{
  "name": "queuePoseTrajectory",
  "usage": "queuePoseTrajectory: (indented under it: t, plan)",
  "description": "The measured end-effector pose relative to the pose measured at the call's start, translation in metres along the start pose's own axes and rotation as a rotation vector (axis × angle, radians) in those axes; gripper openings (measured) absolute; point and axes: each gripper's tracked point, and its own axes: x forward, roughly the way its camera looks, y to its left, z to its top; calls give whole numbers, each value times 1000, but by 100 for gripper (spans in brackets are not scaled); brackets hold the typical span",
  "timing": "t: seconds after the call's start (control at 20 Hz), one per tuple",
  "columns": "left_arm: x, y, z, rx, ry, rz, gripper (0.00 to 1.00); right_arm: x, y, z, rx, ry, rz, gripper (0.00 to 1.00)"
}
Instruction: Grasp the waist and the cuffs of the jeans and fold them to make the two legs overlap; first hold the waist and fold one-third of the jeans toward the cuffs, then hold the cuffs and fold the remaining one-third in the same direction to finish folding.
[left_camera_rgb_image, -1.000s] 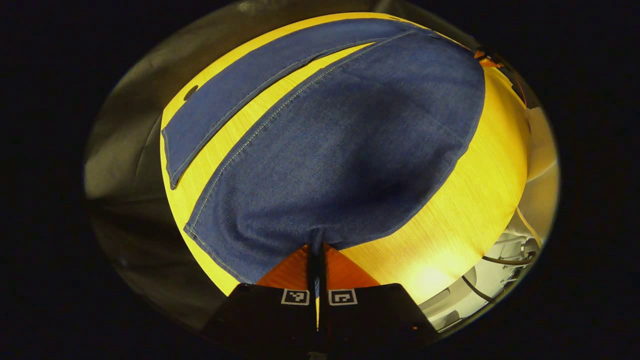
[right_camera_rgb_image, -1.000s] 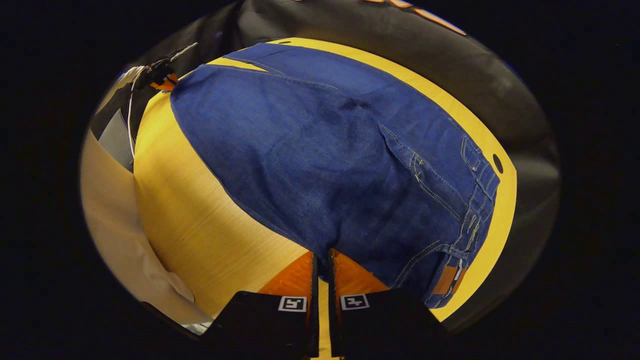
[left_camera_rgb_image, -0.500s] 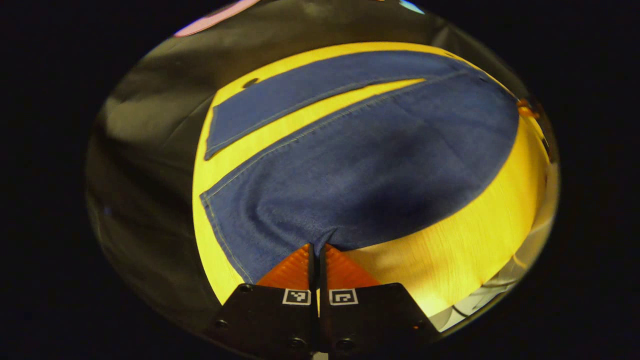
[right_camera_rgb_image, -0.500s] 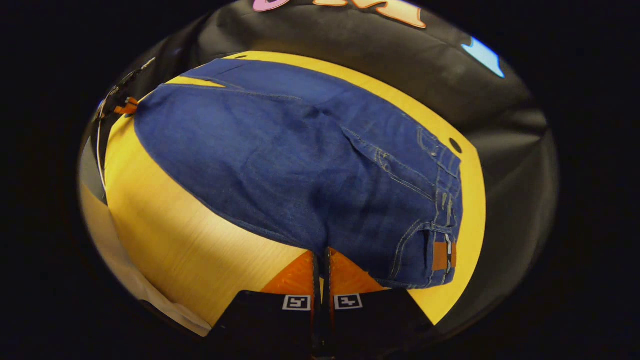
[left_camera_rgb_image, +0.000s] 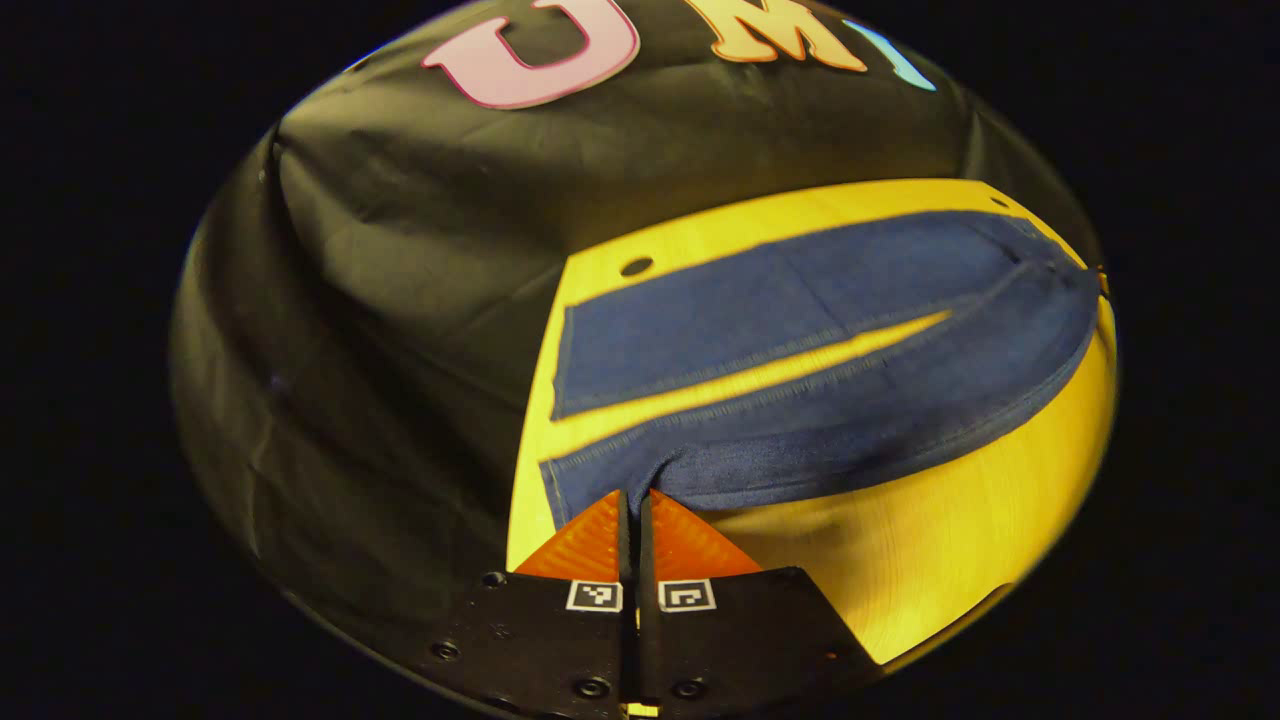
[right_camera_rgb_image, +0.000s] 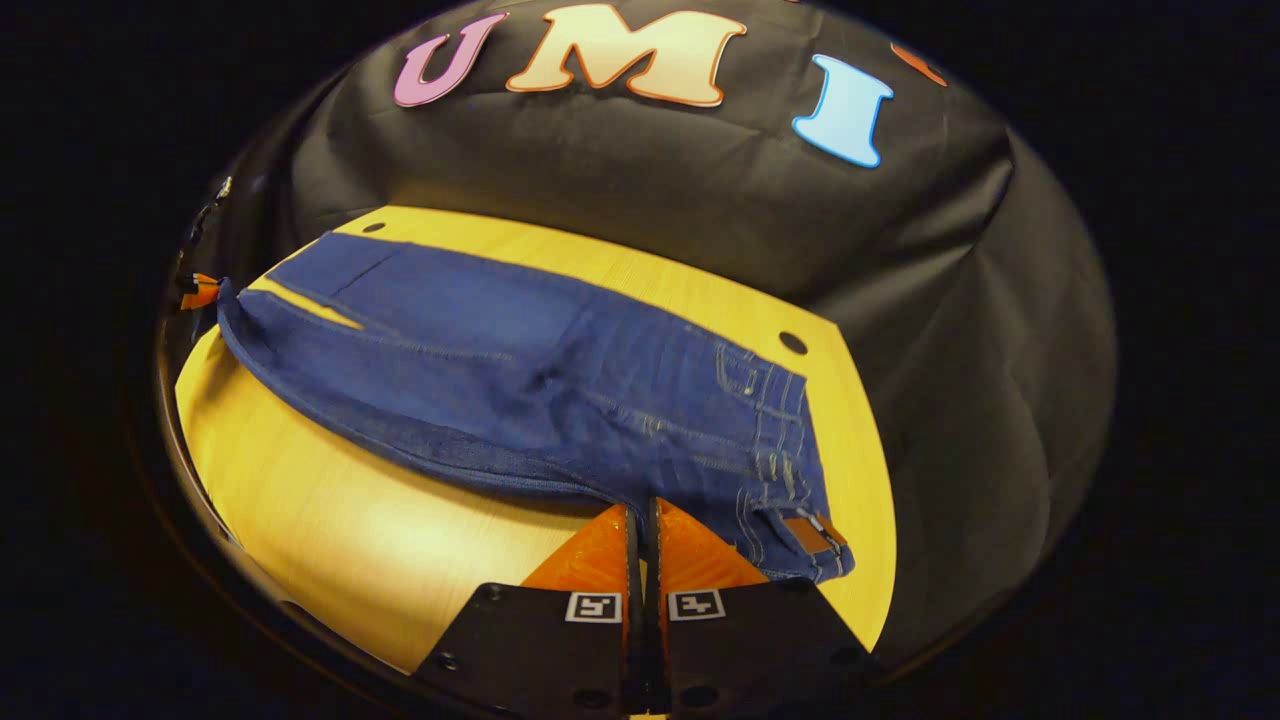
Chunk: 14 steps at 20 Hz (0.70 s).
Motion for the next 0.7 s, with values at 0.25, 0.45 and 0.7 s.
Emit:
queuePoseTrajectory:
  t: [0.25, 0.45, 0.7]
  plan:
    - [34, 18, 65, 43, -91, 69, 0, 24, -12, 56, 106, -70, -99, 2]
    - [70, 27, 118, 11, -164, 113, 0, 57, -23, 103, 212, -160, -167, 2]
    - [142, 17, 159, -12, -208, 144, 0, 135, -28, 139, 329, -216, -162, 0]
